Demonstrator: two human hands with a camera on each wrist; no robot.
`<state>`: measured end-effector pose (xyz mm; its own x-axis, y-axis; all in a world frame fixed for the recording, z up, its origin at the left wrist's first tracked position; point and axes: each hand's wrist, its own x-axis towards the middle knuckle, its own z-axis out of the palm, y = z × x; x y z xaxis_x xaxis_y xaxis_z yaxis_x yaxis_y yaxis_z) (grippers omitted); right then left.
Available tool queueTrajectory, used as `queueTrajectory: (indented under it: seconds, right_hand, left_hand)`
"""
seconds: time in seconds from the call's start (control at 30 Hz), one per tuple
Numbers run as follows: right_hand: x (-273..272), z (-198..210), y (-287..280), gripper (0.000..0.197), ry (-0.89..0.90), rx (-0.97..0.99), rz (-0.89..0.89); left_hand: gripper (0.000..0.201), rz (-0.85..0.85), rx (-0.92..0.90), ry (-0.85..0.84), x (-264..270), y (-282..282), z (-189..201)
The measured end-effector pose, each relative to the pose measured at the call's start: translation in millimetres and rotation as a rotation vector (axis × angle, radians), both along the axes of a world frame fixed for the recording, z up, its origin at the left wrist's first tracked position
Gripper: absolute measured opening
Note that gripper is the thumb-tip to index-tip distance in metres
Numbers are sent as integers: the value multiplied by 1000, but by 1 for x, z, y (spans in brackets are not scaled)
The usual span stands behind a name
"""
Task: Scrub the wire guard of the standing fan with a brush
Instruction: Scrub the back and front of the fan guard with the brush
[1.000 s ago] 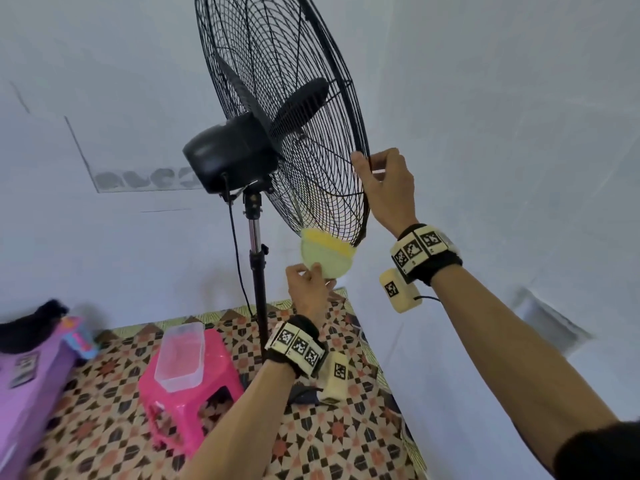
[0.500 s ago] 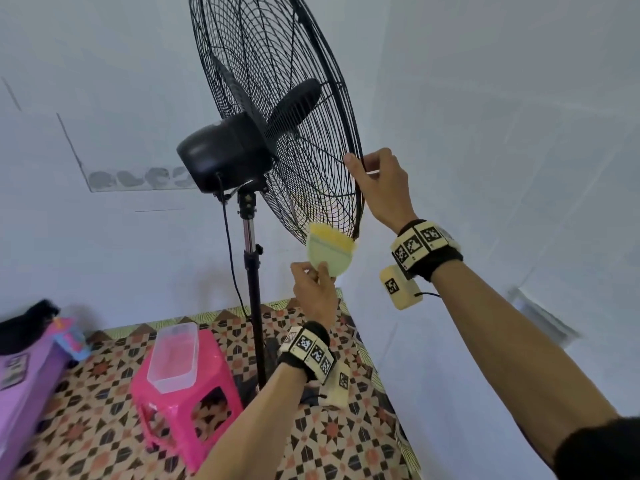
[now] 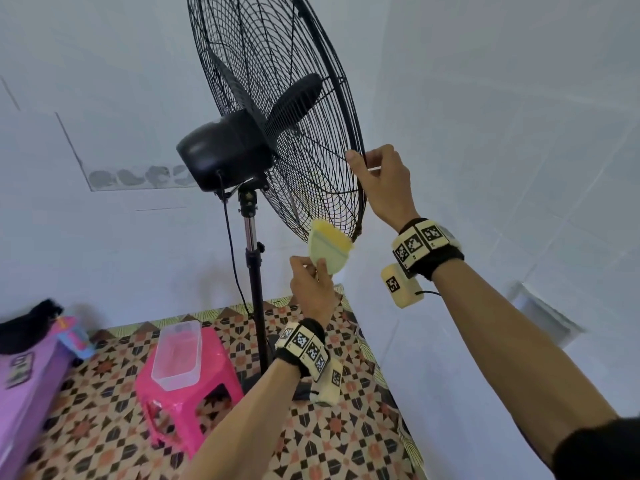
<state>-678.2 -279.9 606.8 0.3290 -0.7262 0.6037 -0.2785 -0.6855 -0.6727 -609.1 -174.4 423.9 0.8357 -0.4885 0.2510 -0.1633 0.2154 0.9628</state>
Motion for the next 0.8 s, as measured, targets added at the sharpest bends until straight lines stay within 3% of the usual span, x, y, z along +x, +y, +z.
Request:
queueTrajectory:
  seconds: [0.17,0.23,0.37,0.5,0.67,0.8]
  right_hand:
    - [3,0,-2,54,-29,3,-38]
    - [5,0,-2,53,-31,2,-55]
    - [5,0,2,50,-35,7,-63]
    - [3,1,5,48,-32,14,-66]
    - [9,-6,13,54,-93,48,-146]
    - [21,-3,22,54,-135,26,-221]
  left_hand:
    - [20,-4,-265,-24,-3,3,52]
    - [18,6,-252,-67,2,0,53]
    - [20,-51,-53,-110,13,-2,16]
    - [17,-149,-137,-51,23,13,36]
    - [26,-280,-260,-63,86,33,93]
    - [39,-308,-251,50,143,36,99]
